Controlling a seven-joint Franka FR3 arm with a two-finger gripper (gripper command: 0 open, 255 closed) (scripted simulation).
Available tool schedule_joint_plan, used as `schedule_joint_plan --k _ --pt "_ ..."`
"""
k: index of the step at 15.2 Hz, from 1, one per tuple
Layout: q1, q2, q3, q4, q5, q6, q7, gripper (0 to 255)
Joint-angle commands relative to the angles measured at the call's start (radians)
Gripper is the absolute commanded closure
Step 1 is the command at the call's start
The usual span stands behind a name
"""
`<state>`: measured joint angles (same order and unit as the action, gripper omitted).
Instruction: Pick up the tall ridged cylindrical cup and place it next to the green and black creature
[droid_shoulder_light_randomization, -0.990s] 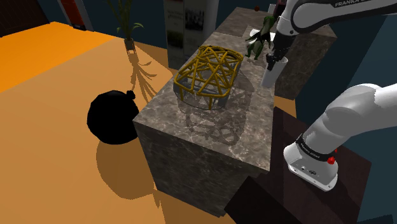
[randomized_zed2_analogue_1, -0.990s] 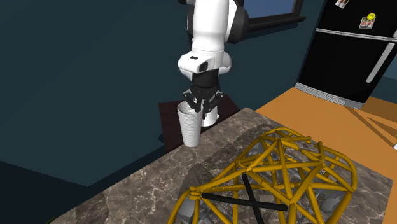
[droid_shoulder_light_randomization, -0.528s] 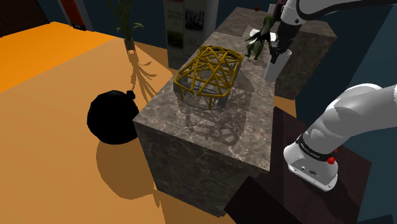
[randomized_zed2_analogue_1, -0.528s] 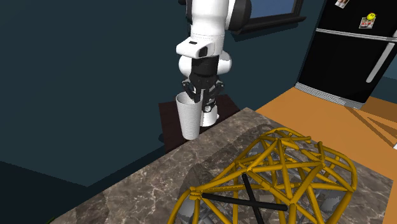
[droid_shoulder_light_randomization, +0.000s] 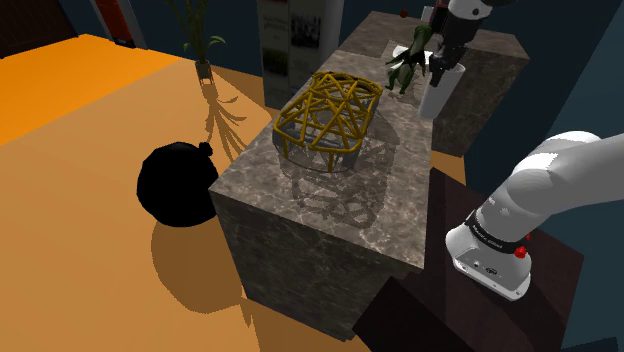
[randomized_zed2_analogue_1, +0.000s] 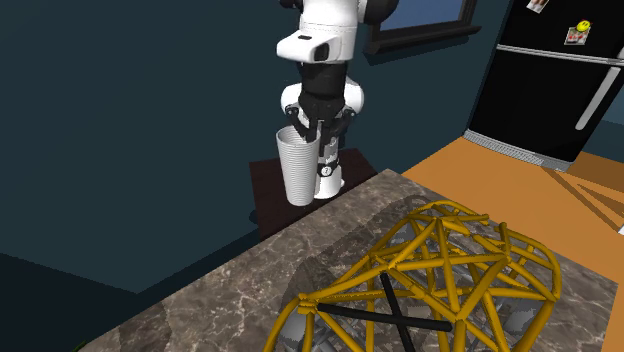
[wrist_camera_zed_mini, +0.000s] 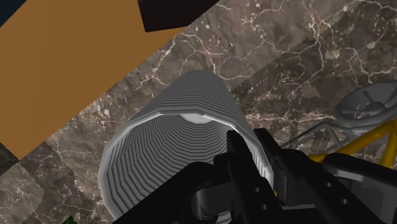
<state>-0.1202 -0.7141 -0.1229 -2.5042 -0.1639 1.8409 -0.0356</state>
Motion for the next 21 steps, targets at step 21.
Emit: schedule_joint_plan --k 21 --pt "0.007 0.046 0.018 0.333 0.021 -0.286 -0.028 255"
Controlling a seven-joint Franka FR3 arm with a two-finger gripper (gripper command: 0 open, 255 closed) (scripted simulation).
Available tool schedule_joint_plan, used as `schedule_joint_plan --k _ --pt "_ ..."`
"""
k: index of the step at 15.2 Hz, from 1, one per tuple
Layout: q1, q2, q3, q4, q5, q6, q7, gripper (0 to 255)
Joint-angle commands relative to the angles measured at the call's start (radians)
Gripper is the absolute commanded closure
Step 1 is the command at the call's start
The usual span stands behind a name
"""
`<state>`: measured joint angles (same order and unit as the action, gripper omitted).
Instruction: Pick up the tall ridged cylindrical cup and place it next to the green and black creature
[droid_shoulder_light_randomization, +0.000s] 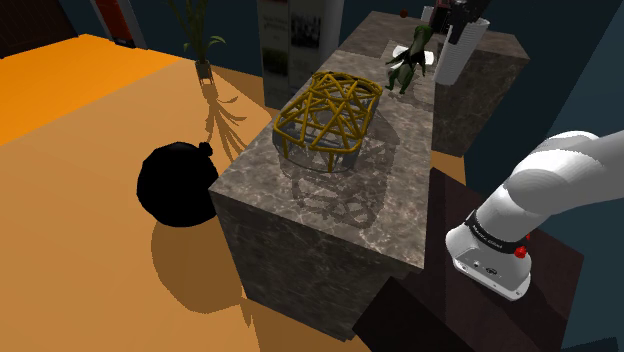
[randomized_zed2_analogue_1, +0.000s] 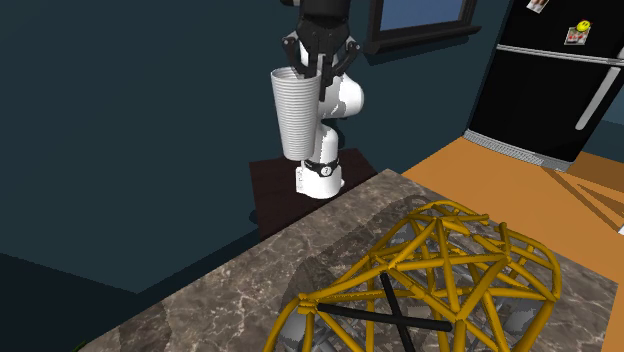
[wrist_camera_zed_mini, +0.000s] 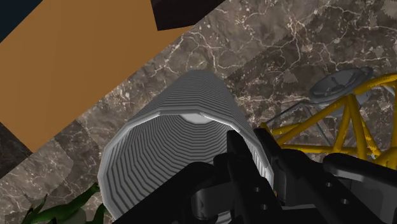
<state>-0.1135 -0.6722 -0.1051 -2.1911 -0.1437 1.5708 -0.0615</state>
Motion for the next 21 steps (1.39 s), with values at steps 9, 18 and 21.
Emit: schedule_joint_plan --k 9,18,21 --pt "0.002 0.052 0.005 0.179 0.006 -0.127 -0.014 255" --pt "-0.006 0.199 -0.057 0.361 -0.006 -0.153 -0.092 255" --pt "-0.013 0.293 -0.105 0.443 -0.006 -0.134 -0.148 255"
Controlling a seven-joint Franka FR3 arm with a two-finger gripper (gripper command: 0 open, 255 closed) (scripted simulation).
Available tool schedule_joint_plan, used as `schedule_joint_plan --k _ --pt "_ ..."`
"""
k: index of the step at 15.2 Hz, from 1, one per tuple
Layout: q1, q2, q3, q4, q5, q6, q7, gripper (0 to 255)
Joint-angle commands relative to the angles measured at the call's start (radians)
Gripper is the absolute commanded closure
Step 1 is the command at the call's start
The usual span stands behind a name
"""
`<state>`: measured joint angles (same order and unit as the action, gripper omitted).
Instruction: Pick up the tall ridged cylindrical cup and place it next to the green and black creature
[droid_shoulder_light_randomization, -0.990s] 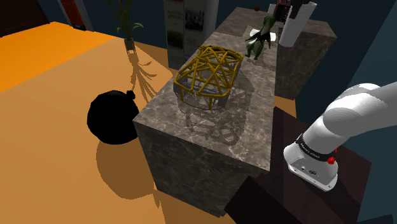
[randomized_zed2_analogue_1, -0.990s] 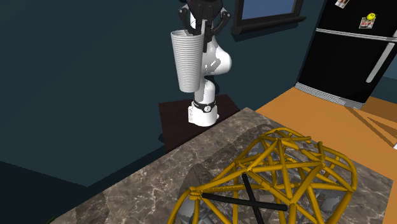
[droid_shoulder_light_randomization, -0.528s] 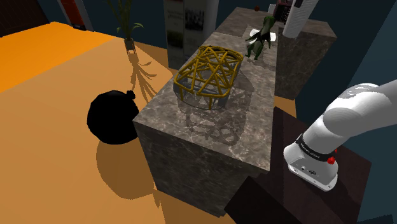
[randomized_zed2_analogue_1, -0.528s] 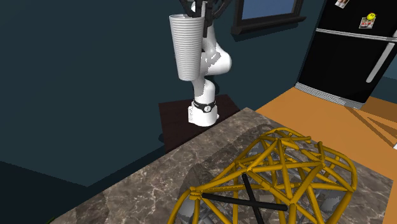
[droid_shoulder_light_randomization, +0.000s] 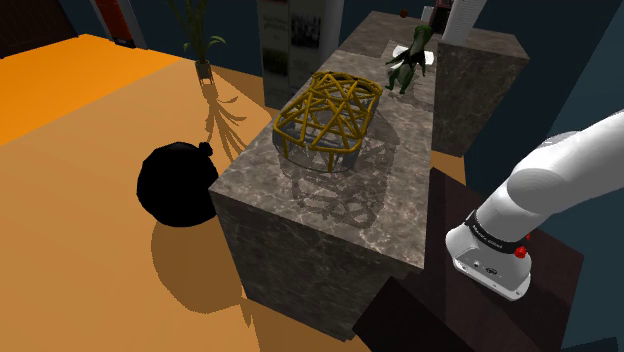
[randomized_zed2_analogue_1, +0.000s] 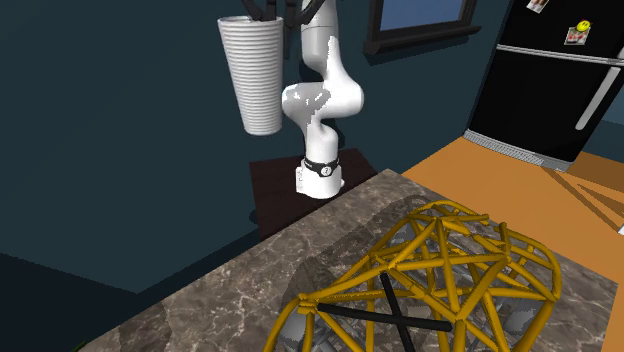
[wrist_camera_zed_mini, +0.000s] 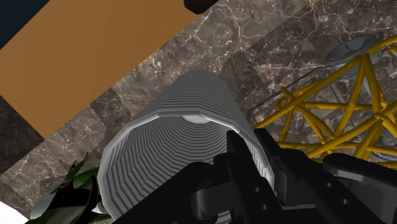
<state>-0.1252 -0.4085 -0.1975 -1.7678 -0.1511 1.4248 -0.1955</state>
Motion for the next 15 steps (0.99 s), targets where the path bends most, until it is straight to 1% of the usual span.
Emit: schedule_joint_plan --k 1,5,9,12,15 --pt "-0.004 0.063 -0.028 0.050 0.004 0.017 -0.033 255" --pt "-0.019 0.206 -0.091 0.190 0.028 0.026 -0.113 255" --pt "-0.048 0.371 -0.150 0.366 0.079 0.014 -0.198 255" --pt "-0.088 0.515 -0.189 0.535 0.138 -0.018 -0.264 255" --pt "-0.159 0.691 -0.216 0.766 0.218 -0.083 -0.326 255"
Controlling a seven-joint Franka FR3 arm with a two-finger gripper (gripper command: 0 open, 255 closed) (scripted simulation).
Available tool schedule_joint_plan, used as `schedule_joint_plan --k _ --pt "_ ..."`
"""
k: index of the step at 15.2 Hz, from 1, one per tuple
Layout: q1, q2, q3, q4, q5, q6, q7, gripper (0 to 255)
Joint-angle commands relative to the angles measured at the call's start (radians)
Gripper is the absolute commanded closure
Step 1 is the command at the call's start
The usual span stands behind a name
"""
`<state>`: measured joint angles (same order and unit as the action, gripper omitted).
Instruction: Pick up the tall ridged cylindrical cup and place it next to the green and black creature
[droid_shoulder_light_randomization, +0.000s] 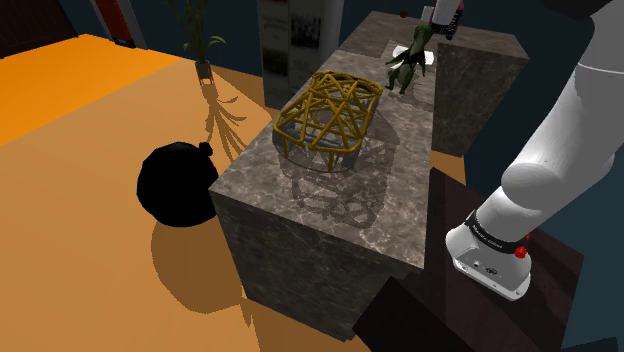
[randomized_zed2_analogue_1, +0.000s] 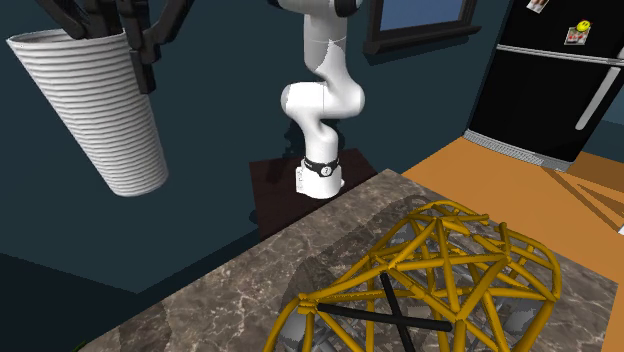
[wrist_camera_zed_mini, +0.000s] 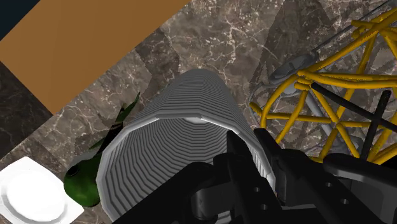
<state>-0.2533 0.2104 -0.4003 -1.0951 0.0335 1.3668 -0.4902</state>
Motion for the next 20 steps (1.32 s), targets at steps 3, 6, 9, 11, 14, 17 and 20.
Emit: schedule_joint_plan --k 3,6,9,11,14,17,20 --pt "-0.042 0.088 -0.010 0.086 0.039 -0.002 -0.037 255" --pt "-0.023 0.048 -0.008 -0.015 0.021 0.061 -0.030 255" --pt "-0.010 0.017 -0.006 -0.102 0.007 0.118 -0.022 255" --pt "-0.003 -0.001 -0.005 -0.153 0.000 0.153 -0.018 255" --pt "0.005 -0.022 -0.003 -0.224 -0.010 0.203 -0.012 255" --pt "0.011 -0.040 -0.001 -0.288 -0.017 0.251 -0.006 255" --pt "0.016 -0.053 0.000 -0.346 -0.023 0.296 -0.002 255"
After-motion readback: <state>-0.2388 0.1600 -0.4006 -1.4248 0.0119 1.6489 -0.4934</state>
